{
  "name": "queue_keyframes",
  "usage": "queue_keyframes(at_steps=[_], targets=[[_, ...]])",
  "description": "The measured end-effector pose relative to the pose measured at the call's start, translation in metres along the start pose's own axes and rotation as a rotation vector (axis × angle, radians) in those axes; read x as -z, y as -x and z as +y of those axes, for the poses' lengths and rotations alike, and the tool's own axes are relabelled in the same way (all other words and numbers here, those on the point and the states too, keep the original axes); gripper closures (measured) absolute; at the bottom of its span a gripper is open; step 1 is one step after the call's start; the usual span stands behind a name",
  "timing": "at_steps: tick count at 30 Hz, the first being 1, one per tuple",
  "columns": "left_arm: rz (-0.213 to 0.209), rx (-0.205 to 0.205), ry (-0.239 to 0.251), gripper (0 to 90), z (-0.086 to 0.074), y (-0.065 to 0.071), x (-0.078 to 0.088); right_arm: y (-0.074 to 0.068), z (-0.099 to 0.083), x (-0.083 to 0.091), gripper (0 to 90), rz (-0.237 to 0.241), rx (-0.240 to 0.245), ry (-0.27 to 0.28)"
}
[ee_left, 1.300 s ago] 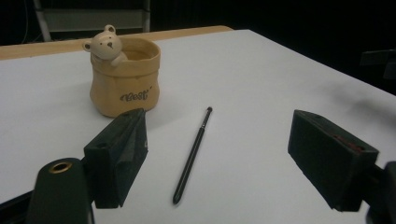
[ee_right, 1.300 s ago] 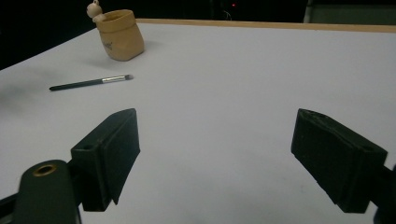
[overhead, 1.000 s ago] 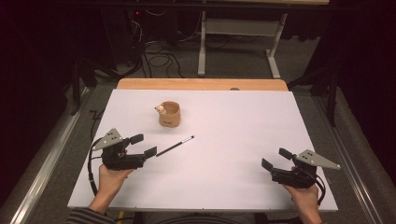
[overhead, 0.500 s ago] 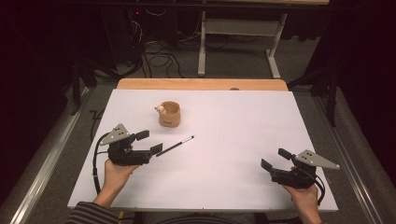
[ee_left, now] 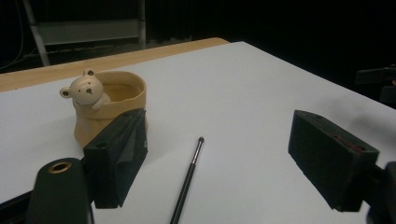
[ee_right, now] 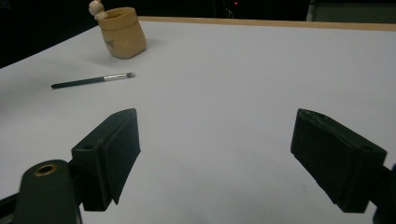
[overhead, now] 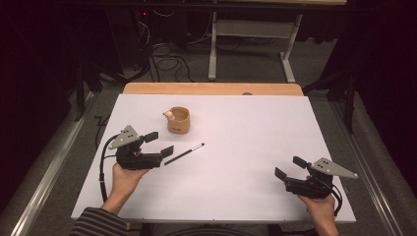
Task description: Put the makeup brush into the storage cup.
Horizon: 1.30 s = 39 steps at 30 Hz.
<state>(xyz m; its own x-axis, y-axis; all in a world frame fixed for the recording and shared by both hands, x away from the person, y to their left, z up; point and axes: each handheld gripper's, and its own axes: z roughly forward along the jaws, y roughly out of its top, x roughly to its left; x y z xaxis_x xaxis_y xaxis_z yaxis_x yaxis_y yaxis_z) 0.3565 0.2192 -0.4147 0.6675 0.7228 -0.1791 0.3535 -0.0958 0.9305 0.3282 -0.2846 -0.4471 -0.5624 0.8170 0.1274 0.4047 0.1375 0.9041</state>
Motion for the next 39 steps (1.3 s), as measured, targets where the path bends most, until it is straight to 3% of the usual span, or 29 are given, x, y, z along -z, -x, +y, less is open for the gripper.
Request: queue_keyframes(at_steps=[24, 30, 39], targets=[[-0.008, 0.003, -0.017, 20.1, 0.015, 0.003, -0.024, 0.000, 0.000, 0.000, 17.3, 0.009, -0.010, 0.005], [0.002, -0.042, -0.023, 20.4, 0.018, 0.007, -0.030, -0.001, 0.000, 0.000, 17.3, 0.015, -0.015, 0.008], [0.004, -0.042, -0.019, 19.8, 0.023, 0.007, -0.041, 0.000, 0.000, 0.000, 17.3, 0.016, -0.016, 0.007]])
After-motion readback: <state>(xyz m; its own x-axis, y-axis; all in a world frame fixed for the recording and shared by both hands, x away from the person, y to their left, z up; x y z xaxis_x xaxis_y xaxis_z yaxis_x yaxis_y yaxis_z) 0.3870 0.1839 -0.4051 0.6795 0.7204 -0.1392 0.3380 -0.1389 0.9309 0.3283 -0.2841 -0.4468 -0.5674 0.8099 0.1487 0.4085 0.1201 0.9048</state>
